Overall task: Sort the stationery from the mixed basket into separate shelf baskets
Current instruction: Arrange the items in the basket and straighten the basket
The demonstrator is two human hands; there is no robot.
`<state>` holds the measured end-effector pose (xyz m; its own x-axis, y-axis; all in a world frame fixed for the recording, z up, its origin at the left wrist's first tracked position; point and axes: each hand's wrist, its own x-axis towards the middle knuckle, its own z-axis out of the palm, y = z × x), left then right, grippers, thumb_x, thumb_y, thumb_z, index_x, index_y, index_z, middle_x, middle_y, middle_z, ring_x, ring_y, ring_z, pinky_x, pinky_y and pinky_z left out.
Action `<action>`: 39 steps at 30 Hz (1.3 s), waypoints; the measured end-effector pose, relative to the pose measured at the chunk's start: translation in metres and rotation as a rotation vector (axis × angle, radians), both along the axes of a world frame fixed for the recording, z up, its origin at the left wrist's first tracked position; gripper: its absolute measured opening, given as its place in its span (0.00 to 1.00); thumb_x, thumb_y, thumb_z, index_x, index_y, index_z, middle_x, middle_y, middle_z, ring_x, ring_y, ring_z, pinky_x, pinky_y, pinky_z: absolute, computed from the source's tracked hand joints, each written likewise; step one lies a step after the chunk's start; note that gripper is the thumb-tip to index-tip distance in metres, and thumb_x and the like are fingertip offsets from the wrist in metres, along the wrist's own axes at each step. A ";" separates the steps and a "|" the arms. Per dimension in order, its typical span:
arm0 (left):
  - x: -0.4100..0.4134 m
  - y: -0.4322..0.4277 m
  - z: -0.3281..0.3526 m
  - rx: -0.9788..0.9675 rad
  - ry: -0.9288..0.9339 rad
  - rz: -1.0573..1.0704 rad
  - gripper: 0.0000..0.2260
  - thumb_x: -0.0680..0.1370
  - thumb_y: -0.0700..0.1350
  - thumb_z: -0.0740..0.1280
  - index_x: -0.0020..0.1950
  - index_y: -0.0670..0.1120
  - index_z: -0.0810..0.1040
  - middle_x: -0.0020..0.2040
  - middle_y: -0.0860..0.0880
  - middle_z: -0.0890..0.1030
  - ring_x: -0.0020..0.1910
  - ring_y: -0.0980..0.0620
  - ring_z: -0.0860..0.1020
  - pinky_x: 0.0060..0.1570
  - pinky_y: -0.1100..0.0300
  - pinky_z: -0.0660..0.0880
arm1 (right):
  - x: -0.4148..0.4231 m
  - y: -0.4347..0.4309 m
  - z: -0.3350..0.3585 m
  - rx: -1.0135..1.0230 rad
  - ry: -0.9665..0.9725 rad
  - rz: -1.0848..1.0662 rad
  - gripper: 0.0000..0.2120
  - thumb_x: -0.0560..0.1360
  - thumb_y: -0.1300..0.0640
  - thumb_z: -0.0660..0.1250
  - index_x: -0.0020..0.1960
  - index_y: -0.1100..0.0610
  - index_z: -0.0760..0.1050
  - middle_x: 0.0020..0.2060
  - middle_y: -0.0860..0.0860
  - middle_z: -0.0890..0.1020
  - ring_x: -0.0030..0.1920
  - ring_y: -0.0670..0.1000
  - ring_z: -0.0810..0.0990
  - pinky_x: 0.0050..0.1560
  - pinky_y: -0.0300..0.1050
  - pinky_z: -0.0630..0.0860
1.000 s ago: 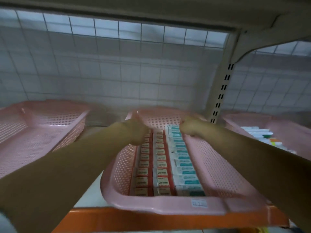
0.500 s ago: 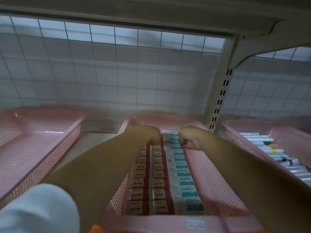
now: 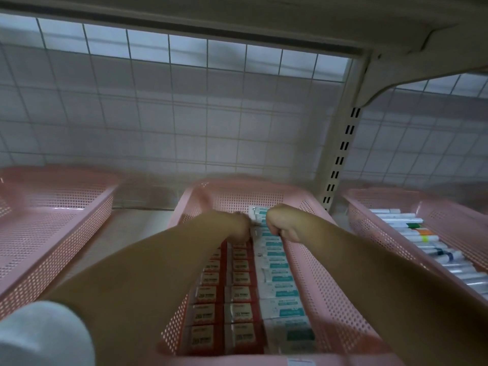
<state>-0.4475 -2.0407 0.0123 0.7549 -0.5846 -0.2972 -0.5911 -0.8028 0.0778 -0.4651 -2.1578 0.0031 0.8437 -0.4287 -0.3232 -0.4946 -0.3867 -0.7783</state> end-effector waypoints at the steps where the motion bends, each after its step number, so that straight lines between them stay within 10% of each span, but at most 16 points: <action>1: -0.001 0.000 0.000 0.004 -0.007 0.004 0.18 0.79 0.40 0.58 0.69 0.41 0.67 0.64 0.43 0.71 0.58 0.46 0.75 0.50 0.58 0.72 | 0.000 0.000 0.000 0.016 0.001 -0.009 0.18 0.63 0.76 0.56 0.50 0.63 0.69 0.45 0.59 0.70 0.52 0.59 0.71 0.49 0.45 0.71; 5: 0.002 0.006 0.002 -0.013 0.018 0.014 0.16 0.80 0.44 0.58 0.67 0.47 0.70 0.63 0.46 0.74 0.58 0.47 0.75 0.55 0.57 0.72 | 0.000 -0.003 0.004 0.144 -0.008 -0.013 0.19 0.56 0.76 0.55 0.43 0.61 0.68 0.58 0.61 0.70 0.65 0.64 0.68 0.64 0.51 0.70; 9: 0.010 0.023 0.011 0.001 0.023 0.024 0.15 0.80 0.51 0.56 0.64 0.51 0.72 0.62 0.49 0.75 0.61 0.47 0.74 0.60 0.52 0.71 | -0.003 -0.006 0.010 0.177 -0.042 -0.064 0.12 0.64 0.77 0.53 0.39 0.63 0.68 0.53 0.62 0.74 0.59 0.62 0.74 0.49 0.45 0.74; 13: 0.002 0.018 0.016 0.035 0.012 -0.027 0.13 0.81 0.48 0.54 0.63 0.51 0.71 0.61 0.49 0.75 0.56 0.48 0.74 0.59 0.55 0.71 | 0.001 -0.009 0.005 0.133 -0.028 -0.032 0.13 0.61 0.76 0.55 0.40 0.63 0.70 0.57 0.63 0.75 0.58 0.62 0.75 0.60 0.52 0.74; 18: -0.011 -0.001 0.021 -0.041 -0.026 -0.040 0.24 0.81 0.38 0.54 0.76 0.44 0.52 0.67 0.44 0.70 0.61 0.46 0.72 0.53 0.60 0.68 | 0.004 -0.012 0.002 0.101 0.003 -0.027 0.13 0.61 0.76 0.56 0.41 0.63 0.70 0.58 0.65 0.73 0.58 0.62 0.74 0.61 0.55 0.74; 33: -0.007 0.001 0.012 -0.101 0.105 0.035 0.30 0.80 0.38 0.54 0.77 0.44 0.39 0.66 0.41 0.71 0.58 0.45 0.74 0.48 0.60 0.68 | -0.001 -0.007 0.005 0.026 0.043 0.041 0.19 0.63 0.75 0.57 0.53 0.65 0.70 0.60 0.63 0.72 0.60 0.62 0.72 0.63 0.55 0.72; 39: -0.013 0.005 0.022 -0.062 0.083 0.030 0.19 0.80 0.39 0.56 0.72 0.40 0.62 0.65 0.43 0.72 0.60 0.46 0.73 0.53 0.59 0.70 | -0.017 -0.009 0.022 0.091 0.119 -0.006 0.26 0.58 0.78 0.52 0.53 0.65 0.72 0.55 0.60 0.75 0.52 0.56 0.77 0.47 0.40 0.76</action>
